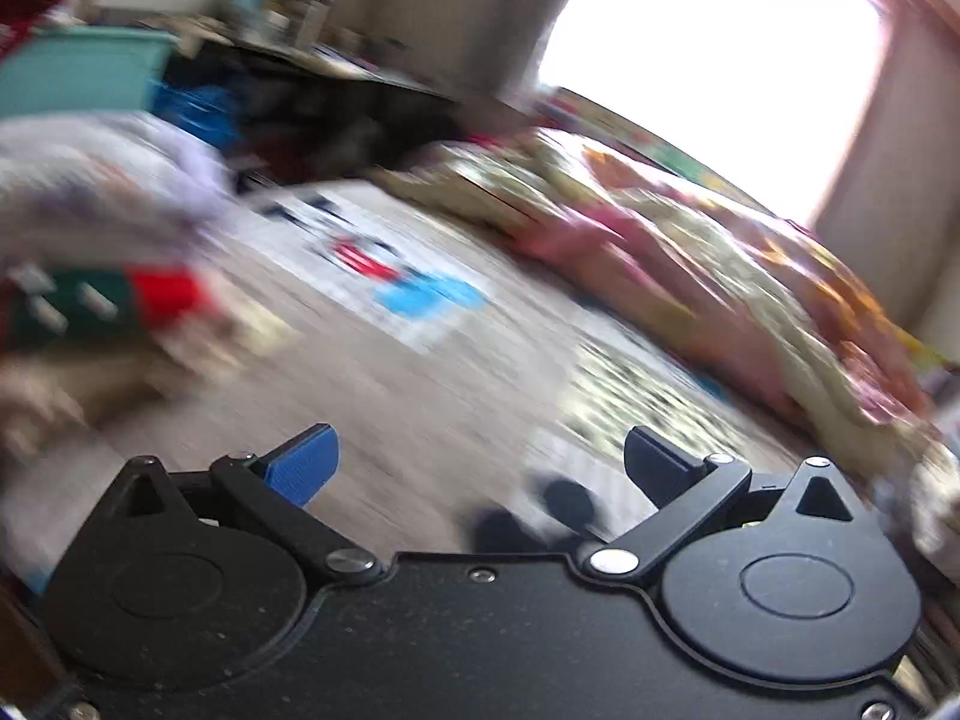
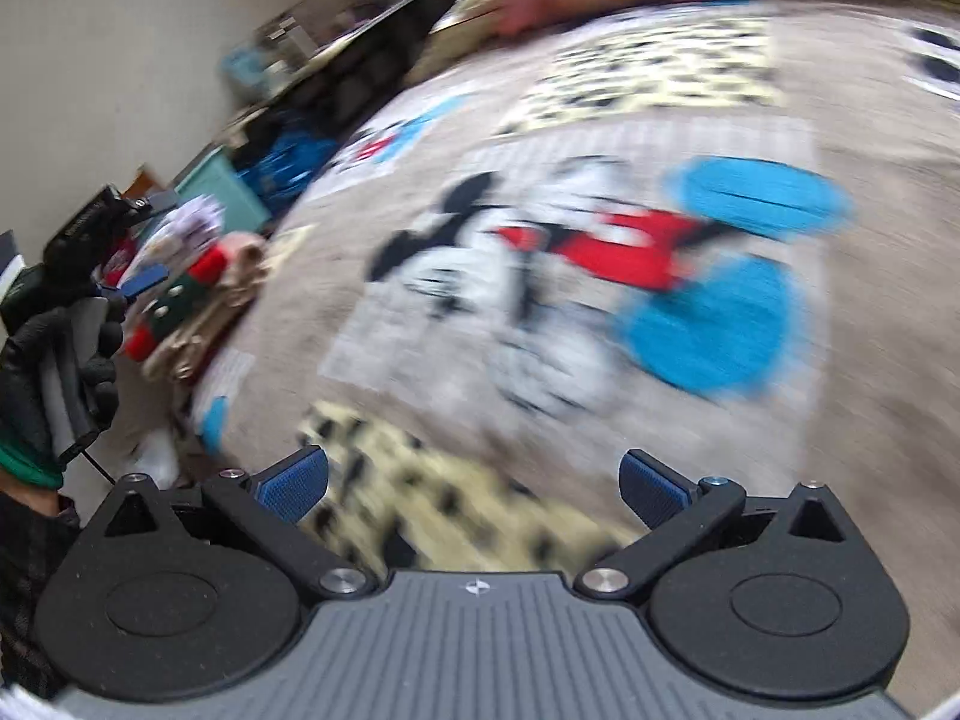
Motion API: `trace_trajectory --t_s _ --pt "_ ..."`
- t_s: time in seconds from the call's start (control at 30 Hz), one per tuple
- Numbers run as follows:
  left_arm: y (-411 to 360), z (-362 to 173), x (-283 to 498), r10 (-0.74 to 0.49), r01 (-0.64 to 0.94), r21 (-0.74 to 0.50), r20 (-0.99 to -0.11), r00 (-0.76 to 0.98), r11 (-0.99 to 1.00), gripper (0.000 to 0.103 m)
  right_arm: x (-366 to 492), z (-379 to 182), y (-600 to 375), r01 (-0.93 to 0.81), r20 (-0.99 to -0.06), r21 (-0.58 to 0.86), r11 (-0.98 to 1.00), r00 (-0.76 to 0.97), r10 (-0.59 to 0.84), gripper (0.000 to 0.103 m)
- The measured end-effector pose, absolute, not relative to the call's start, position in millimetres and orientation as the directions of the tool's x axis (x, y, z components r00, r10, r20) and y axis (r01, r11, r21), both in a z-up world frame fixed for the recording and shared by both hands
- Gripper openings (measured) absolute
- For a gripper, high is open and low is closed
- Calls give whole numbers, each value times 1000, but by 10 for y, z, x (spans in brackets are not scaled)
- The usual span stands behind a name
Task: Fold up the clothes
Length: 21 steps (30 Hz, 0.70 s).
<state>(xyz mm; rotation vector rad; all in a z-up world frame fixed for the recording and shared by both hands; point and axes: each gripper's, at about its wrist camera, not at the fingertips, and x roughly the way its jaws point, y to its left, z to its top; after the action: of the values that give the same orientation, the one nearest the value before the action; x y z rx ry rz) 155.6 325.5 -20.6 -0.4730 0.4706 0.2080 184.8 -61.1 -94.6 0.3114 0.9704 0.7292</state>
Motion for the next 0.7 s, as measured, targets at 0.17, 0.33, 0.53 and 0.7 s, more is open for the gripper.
trace_trajectory --t_s 0.17,0.33,0.53,0.7 --pt "2217 -375 1593 -51 -165 -333 -552 832 928 102 1465 -944 -1255 -342 -634 541 768 435 640 103" --pt "1539 -468 1355 -74 -70 -218 -588 805 974 102 1196 -832 -1570 -328 -620 502 801 509 597 103" --pt "1081 -416 794 -153 -1 -264 -562 813 965 102 931 -628 -1824 -311 -602 427 849 603 523 103" --pt "640 -440 452 -161 28 -230 -580 798 973 102 816 -541 -1831 -272 -633 358 893 632 446 103"
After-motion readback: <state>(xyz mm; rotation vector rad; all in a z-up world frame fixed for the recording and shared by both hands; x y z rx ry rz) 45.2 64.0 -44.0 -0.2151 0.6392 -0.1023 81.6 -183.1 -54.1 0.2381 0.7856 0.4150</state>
